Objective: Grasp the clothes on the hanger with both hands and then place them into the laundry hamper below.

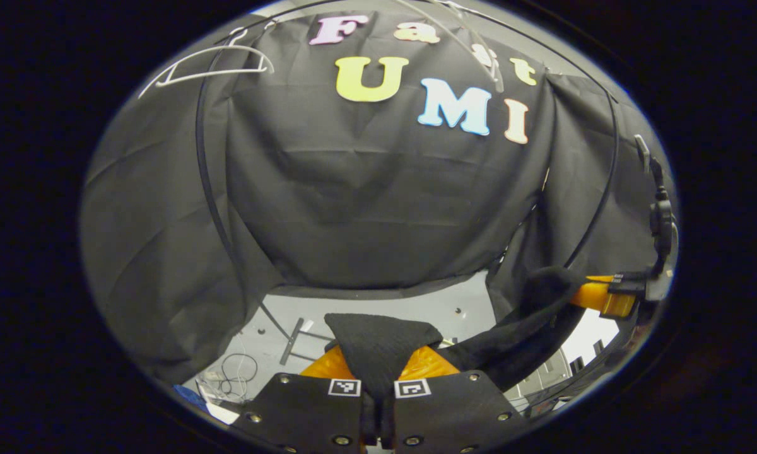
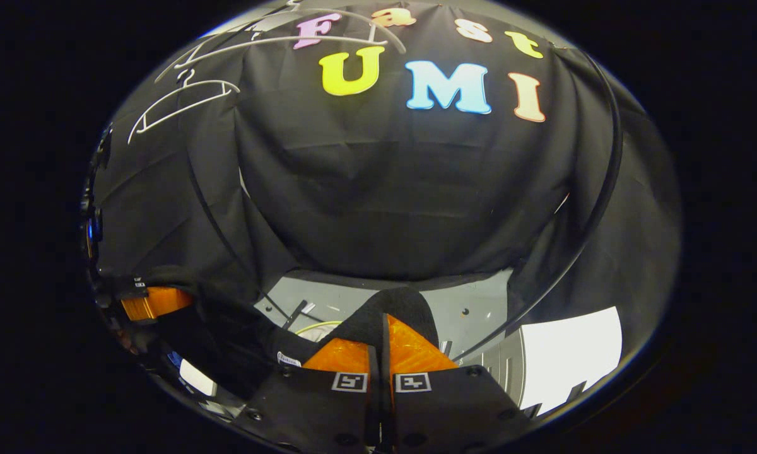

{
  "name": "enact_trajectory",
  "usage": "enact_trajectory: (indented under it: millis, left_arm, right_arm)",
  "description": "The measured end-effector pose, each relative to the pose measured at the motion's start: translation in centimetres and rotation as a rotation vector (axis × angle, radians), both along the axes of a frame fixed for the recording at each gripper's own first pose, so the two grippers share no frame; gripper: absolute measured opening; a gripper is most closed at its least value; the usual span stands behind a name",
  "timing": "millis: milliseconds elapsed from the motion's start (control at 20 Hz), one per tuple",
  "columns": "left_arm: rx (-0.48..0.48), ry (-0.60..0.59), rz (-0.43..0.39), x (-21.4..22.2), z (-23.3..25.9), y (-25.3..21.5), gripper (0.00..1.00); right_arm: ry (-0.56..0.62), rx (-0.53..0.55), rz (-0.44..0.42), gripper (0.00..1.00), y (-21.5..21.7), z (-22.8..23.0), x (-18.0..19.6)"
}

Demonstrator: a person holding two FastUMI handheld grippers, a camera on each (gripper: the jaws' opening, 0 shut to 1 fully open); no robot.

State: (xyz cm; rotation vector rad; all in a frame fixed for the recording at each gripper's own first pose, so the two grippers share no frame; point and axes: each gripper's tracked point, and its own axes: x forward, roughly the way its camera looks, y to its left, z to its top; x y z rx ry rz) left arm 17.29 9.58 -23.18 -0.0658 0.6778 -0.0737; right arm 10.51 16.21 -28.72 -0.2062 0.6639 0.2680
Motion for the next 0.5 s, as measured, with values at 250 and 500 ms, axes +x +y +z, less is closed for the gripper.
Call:
enact_trajectory:
  millis: [250, 500]
  left_arm:
    - [0.030, 0.040, -0.032, 0.2, 0.3, -0.2, 0.04]
    - [0.040, 0.082, -0.079, 0.4, -0.6, -0.7, 0.06]
  right_arm:
    - [0.090, -0.019, -0.022, 0.02, -0.3, -2.9, -0.4]
    - [0.171, 0.006, -0.058, 0.08, 0.1, -4.8, -0.3]
